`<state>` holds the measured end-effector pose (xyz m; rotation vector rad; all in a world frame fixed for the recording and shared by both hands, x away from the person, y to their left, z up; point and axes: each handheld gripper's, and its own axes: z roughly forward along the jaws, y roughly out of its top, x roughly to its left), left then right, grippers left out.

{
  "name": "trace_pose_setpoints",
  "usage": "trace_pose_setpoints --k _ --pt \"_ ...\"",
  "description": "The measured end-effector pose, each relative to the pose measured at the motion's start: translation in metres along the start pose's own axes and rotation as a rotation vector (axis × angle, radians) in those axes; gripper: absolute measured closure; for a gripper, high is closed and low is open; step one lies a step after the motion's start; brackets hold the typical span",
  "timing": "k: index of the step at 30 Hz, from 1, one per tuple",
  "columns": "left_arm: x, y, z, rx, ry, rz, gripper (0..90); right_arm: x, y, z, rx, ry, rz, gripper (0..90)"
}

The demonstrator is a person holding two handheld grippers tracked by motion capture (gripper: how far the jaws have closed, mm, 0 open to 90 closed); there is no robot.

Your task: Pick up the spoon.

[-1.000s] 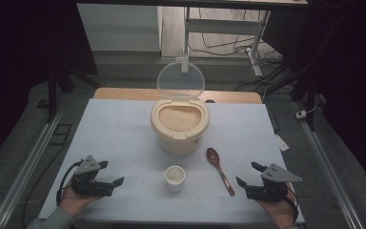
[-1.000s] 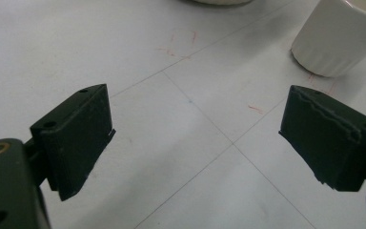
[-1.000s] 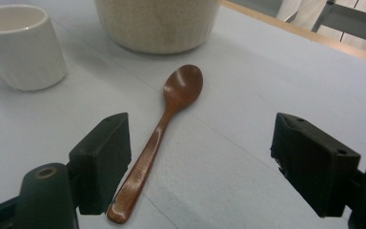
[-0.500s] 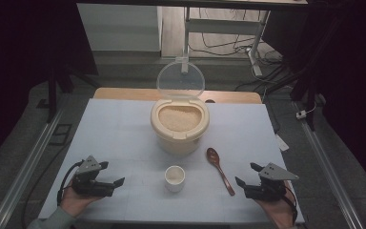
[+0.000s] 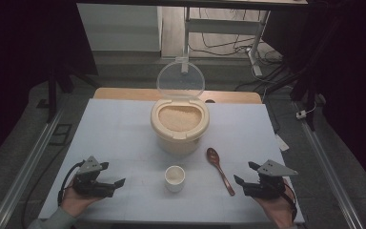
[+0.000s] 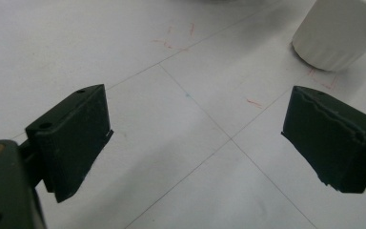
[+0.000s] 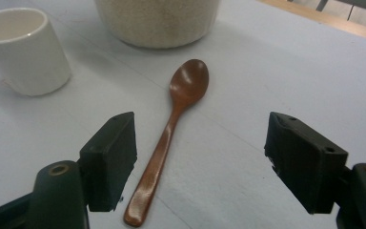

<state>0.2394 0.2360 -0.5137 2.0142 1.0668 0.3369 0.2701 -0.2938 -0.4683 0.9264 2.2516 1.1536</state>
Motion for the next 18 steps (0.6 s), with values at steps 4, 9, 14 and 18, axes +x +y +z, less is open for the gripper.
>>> trace_pose_setpoints --k 4,9,14,18 --pt "-0.001 0.000 0.000 -0.001 0.001 0.001 8.7 0.005 0.010 0.001 0.040 0.000 -0.005 27.6" --pt "-0.001 0.000 0.001 0.006 -0.001 0.003 8.7 0.009 0.027 0.006 0.111 -0.004 -0.006 28.7" --pt "-0.001 0.000 0.001 0.009 -0.004 0.003 8.7 0.011 0.042 0.013 0.187 -0.009 0.009 29.0" --pt "-0.001 -0.001 0.002 0.014 -0.007 0.004 8.7 0.013 0.054 0.021 0.253 -0.011 0.020 29.8"
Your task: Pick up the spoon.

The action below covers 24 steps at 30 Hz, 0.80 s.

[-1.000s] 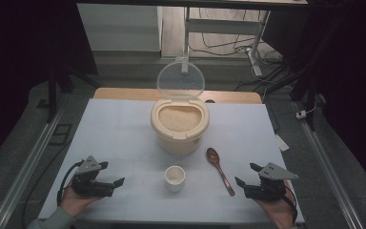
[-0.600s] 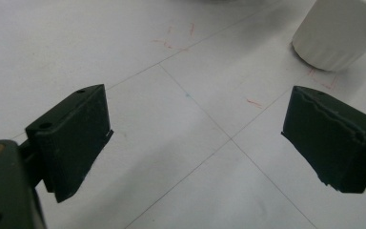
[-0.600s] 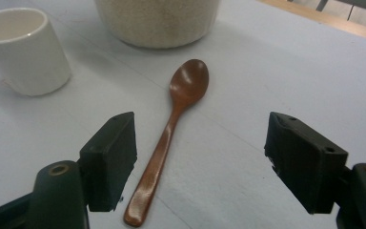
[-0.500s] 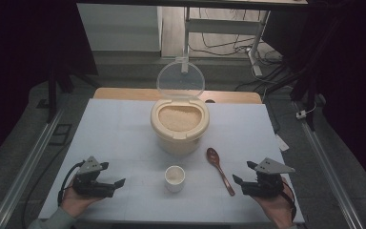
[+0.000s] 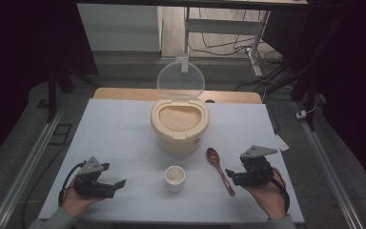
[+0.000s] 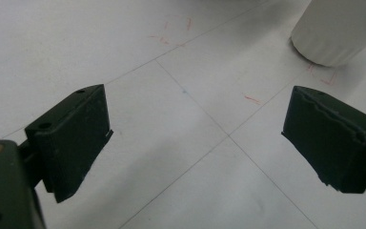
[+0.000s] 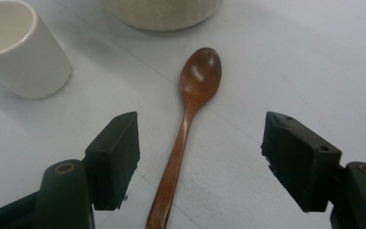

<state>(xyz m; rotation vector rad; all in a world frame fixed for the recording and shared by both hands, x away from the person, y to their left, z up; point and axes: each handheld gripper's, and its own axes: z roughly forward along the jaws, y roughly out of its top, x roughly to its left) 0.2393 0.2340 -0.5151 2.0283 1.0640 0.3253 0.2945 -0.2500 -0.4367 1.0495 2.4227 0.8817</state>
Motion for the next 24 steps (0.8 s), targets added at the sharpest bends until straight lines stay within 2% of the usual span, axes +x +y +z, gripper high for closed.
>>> trace_pose_setpoints --k 8,9,10,12,18,24 --pt "0.000 0.000 0.000 0.003 0.001 0.001 8.7 0.006 0.017 0.023 0.130 0.002 -0.002 30.5" --pt "0.000 0.000 0.000 0.003 0.001 0.002 8.7 0.006 0.017 0.023 0.130 0.002 -0.002 30.5" --pt "0.000 0.000 0.001 0.005 0.002 0.003 8.7 0.008 0.020 0.029 0.164 0.003 0.006 31.0" --pt "0.000 0.000 0.001 0.004 0.002 0.005 8.7 0.009 0.022 0.035 0.195 0.000 0.009 31.8" --pt "0.000 -0.001 0.000 0.005 0.004 0.007 8.7 0.012 0.020 0.049 0.241 0.009 0.011 34.8" --pt "0.000 -0.001 0.000 0.005 0.005 0.009 8.7 0.011 0.011 0.053 0.274 0.013 0.022 37.1"
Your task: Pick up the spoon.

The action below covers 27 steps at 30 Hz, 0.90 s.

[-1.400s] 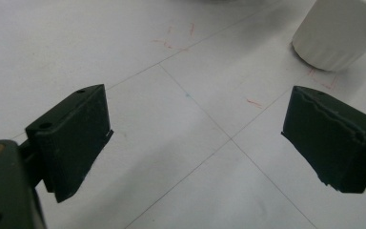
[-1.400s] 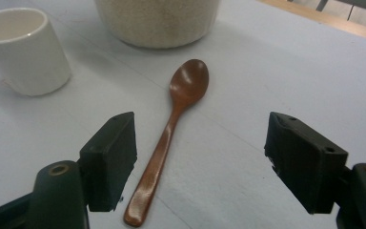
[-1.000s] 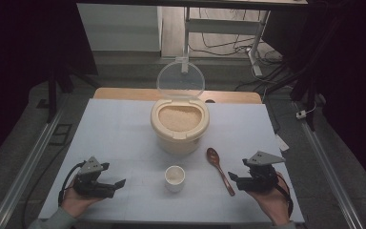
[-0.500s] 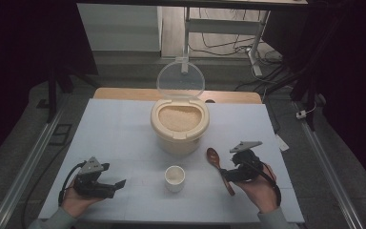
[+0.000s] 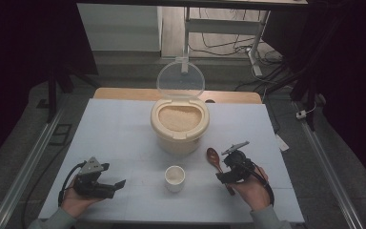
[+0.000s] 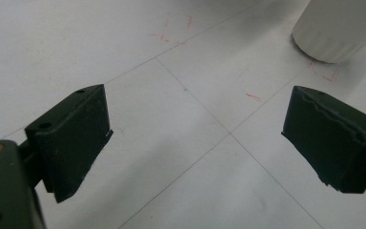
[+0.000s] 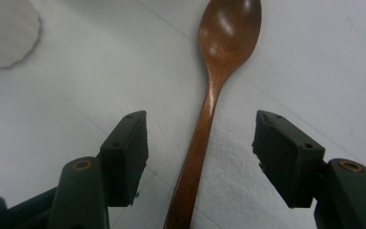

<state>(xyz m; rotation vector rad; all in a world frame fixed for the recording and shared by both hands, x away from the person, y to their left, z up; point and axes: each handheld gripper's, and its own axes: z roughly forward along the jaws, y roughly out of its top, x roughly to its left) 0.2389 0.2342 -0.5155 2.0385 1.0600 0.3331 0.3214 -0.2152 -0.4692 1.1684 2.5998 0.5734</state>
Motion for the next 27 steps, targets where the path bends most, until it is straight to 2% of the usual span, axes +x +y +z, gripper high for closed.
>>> trace_pose_setpoints --k 6,8,13,27 --pt "0.000 0.000 0.000 0.001 0.001 0.002 8.7 0.000 -0.003 0.005 0.039 -0.006 -0.004 39.8" --pt "0.000 0.000 0.000 0.002 0.001 0.001 8.7 0.000 -0.003 0.006 0.033 -0.003 -0.001 40.4" --pt "0.000 0.000 0.000 0.005 0.001 0.004 8.7 -0.001 -0.006 0.014 0.072 -0.006 0.002 44.2" --pt "-0.001 -0.001 0.000 0.010 0.000 0.009 8.8 -0.002 -0.008 0.026 0.108 -0.006 0.021 49.8"
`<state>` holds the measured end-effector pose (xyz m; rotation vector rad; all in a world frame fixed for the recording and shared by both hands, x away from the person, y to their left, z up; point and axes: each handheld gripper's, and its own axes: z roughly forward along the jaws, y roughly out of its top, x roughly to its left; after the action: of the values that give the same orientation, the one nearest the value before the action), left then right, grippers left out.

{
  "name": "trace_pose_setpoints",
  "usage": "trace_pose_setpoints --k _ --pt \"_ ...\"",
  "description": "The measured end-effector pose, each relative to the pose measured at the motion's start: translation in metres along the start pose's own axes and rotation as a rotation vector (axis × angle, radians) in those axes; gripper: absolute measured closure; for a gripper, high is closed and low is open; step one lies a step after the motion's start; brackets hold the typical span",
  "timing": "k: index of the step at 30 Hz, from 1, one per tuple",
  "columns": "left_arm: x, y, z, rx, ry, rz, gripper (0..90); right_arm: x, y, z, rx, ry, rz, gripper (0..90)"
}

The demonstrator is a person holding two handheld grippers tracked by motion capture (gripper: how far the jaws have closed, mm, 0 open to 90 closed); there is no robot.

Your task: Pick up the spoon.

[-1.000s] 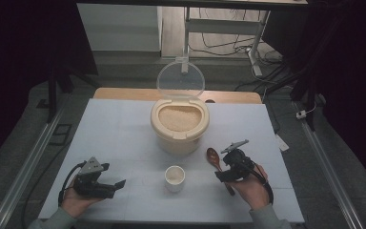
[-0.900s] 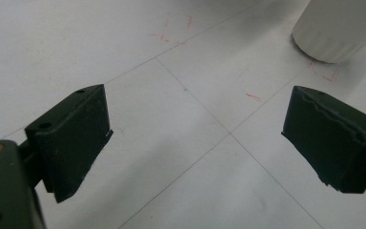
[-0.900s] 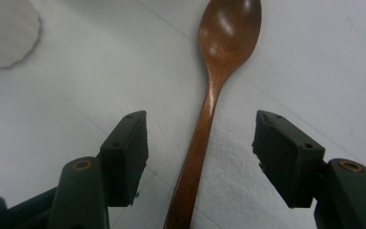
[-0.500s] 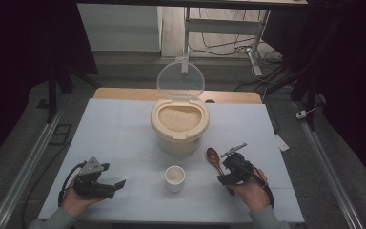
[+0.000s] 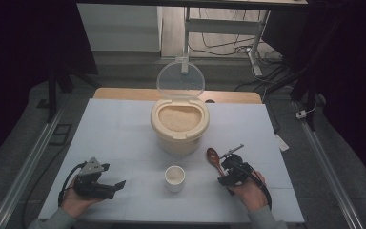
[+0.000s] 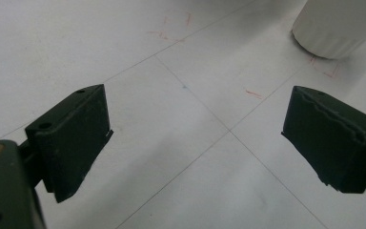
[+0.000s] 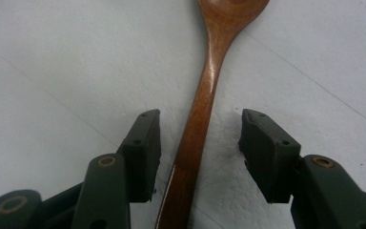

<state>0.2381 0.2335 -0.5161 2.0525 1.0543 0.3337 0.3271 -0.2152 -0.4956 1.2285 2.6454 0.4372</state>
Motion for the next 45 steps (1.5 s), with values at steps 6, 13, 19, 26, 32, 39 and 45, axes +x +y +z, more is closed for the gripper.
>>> trace_pose_setpoints --k 6,13,19,26,32,39,45 --pt "0.000 0.000 0.000 0.001 0.001 0.001 8.8 0.000 0.002 0.001 0.010 -0.009 0.005 52.9" --pt "0.000 0.000 0.000 0.001 0.003 0.003 8.8 0.002 0.005 0.003 0.013 -0.016 0.005 60.9" --pt "0.000 0.000 0.000 0.002 0.004 0.006 8.8 0.003 0.009 0.004 0.034 -0.017 0.027 67.8" --pt "-0.001 0.000 0.000 0.004 0.005 0.010 8.9 0.002 0.013 0.005 0.060 -0.038 0.057 80.7" --pt "-0.001 0.000 0.000 0.007 0.004 0.009 8.9 0.001 0.011 -0.001 0.023 -0.059 0.002 81.1" --pt "0.000 -0.001 0.000 0.007 0.006 0.006 9.0 -0.015 -0.002 -0.032 -0.073 0.065 -0.001 81.1" --pt "-0.001 -0.001 0.000 0.007 0.006 0.009 9.0 -0.015 -0.006 -0.054 -0.140 0.109 -0.053 81.2"
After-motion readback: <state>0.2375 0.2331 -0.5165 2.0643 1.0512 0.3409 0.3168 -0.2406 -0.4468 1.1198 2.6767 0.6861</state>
